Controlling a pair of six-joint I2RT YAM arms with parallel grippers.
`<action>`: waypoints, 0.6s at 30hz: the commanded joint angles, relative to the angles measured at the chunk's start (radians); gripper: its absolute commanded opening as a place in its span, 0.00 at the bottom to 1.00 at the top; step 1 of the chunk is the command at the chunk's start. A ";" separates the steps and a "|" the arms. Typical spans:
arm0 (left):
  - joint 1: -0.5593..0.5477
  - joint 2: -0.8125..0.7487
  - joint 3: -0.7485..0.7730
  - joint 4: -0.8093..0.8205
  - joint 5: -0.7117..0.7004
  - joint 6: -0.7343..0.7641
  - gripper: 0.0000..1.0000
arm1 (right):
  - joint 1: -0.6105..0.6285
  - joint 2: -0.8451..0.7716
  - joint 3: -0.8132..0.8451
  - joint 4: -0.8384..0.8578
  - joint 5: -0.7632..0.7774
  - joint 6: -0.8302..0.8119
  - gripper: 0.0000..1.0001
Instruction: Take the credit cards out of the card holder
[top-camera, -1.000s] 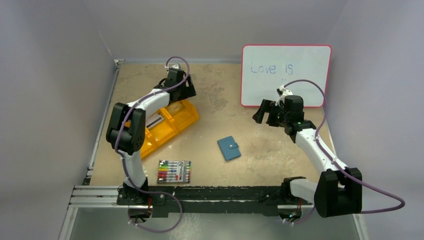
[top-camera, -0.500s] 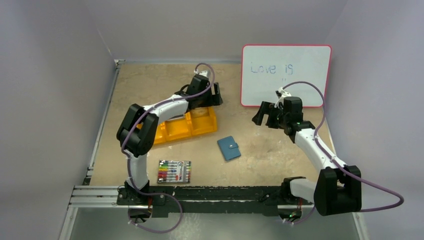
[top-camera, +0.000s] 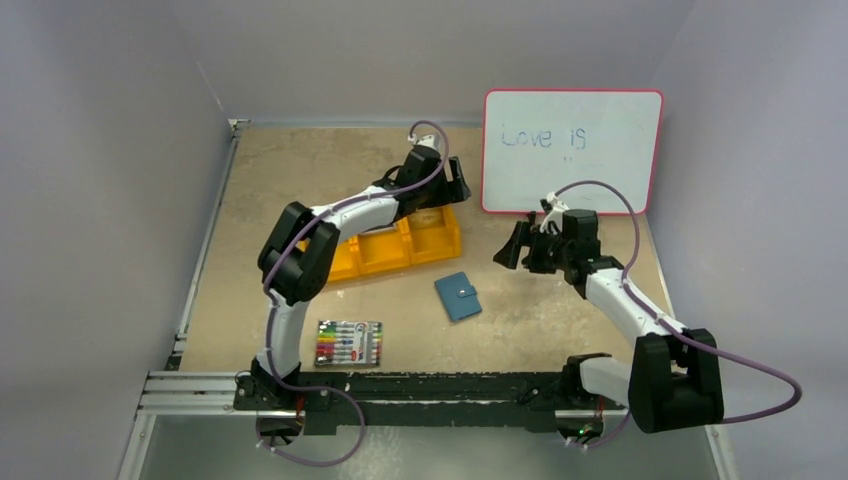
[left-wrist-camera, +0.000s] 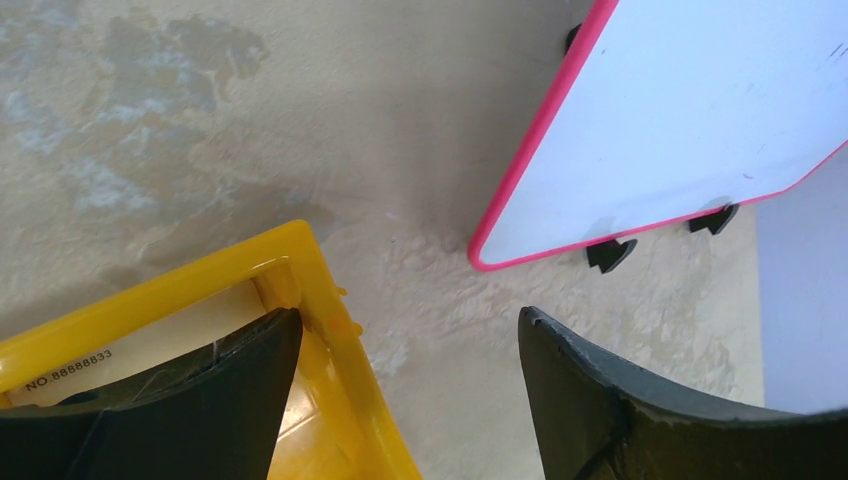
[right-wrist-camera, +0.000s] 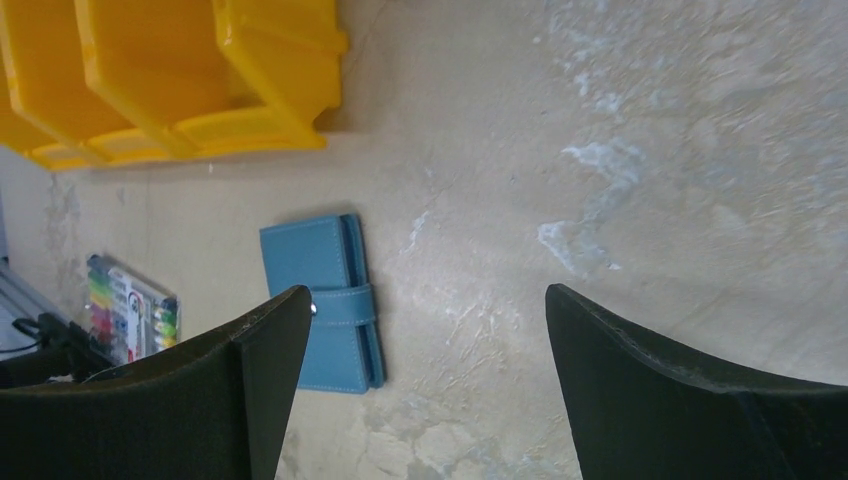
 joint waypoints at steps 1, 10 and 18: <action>-0.026 0.032 0.097 0.068 0.017 -0.040 0.78 | 0.043 -0.015 -0.028 0.063 -0.060 0.025 0.86; -0.034 -0.118 0.032 -0.021 -0.101 0.036 0.80 | 0.201 0.056 0.024 0.024 0.086 0.022 0.76; -0.034 -0.311 -0.078 -0.052 -0.161 0.055 0.81 | 0.290 0.085 0.069 -0.005 0.201 0.031 0.73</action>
